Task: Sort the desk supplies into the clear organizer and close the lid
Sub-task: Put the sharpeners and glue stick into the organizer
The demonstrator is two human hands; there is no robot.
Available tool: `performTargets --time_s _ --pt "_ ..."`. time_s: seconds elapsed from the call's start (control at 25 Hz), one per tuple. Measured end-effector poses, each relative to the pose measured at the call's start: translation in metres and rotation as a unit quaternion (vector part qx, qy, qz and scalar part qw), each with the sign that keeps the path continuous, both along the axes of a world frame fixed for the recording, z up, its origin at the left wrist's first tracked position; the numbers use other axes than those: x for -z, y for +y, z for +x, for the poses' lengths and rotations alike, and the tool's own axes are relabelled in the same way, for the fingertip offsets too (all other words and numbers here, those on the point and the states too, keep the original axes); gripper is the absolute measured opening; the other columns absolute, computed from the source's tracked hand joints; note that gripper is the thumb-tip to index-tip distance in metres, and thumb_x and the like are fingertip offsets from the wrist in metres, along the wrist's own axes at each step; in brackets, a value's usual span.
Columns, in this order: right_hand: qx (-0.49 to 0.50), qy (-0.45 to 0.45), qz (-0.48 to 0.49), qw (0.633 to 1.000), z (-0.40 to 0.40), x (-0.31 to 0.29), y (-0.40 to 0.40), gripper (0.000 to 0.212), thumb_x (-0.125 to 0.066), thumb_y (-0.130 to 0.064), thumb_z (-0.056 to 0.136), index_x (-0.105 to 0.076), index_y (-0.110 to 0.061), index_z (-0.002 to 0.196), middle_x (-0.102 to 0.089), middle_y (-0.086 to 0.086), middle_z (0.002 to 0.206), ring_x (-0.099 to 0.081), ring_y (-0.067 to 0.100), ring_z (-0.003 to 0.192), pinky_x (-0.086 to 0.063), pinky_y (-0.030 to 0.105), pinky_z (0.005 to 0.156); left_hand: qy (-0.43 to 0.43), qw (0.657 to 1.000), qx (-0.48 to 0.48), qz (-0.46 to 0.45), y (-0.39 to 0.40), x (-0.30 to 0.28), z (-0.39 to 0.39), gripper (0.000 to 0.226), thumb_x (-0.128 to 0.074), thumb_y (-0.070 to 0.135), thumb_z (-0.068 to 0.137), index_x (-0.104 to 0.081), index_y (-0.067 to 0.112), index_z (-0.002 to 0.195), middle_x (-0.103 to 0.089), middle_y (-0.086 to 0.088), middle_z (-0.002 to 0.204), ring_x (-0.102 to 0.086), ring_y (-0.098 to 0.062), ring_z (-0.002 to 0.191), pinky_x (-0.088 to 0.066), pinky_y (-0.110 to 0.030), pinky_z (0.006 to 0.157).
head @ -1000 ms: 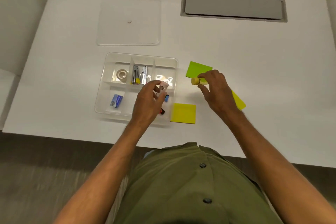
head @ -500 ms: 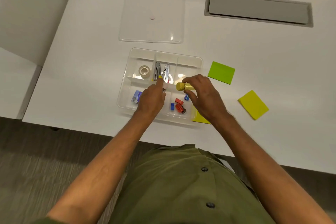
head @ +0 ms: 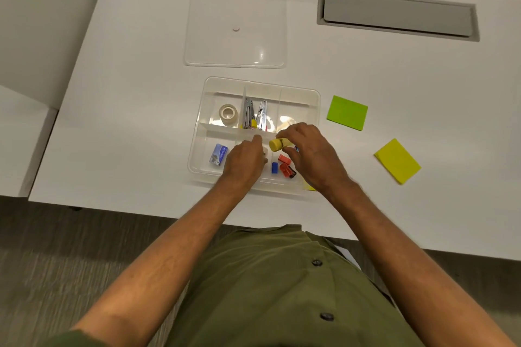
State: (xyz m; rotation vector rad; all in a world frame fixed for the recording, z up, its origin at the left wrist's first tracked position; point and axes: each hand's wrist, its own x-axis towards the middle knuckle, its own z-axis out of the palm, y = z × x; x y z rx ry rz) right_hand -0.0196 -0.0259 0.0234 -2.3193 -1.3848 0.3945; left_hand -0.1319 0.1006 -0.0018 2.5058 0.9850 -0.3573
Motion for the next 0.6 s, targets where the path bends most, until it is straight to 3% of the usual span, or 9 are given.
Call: performTargets --time_s 0.16,0.24,0.4,0.6 --pt "-0.043 -0.025 -0.018 0.999 -0.006 0.002 0.013 0.037 -0.078 -0.01 0.084 -0.067 -0.018 0.119 -0.065 0.008 0.123 -0.058 0.028 0.11 -0.051 0.035 0.089 -0.052 0.999 0.003 -0.01 0.009 -0.012 -0.017 0.035 -0.064 0.03 0.096 -0.056 0.014 0.126 -0.069 -0.01 0.114 -0.067 -0.024 0.099 -0.052 -0.031 0.086" --pt "-0.066 -0.037 -0.028 0.997 -0.009 0.006 0.021 0.039 -0.077 -0.008 0.083 -0.065 -0.022 0.118 -0.064 0.005 0.122 -0.057 0.025 0.109 -0.054 0.036 0.087 -0.117 0.992 -0.004 0.04 0.016 -0.015 -0.035 0.035 -0.066 0.031 0.095 -0.059 0.016 0.125 -0.067 -0.008 0.12 -0.064 -0.022 0.106 -0.05 -0.03 0.089" --pt "-0.155 -0.091 -0.051 0.982 -0.018 0.018 0.038 0.043 -0.075 -0.006 0.082 -0.063 -0.021 0.12 -0.062 0.005 0.121 -0.056 0.025 0.108 -0.053 0.038 0.081 -0.136 0.982 -0.038 0.127 0.039 -0.002 -0.072 0.063 -0.07 0.051 0.086 -0.052 0.018 0.135 -0.047 -0.011 0.147 -0.044 -0.029 0.134 -0.041 -0.042 0.108" --pt "-0.232 -0.125 -0.099 0.96 -0.034 0.028 0.055 0.038 -0.075 -0.009 0.084 -0.064 -0.018 0.119 -0.063 0.008 0.115 -0.058 0.025 0.102 -0.054 0.038 0.08 -0.072 0.993 -0.088 -0.024 0.051 0.004 -0.092 0.109 -0.059 0.078 0.069 -0.022 0.022 0.155 -0.004 -0.008 0.167 -0.008 -0.031 0.154 -0.021 -0.049 0.12"
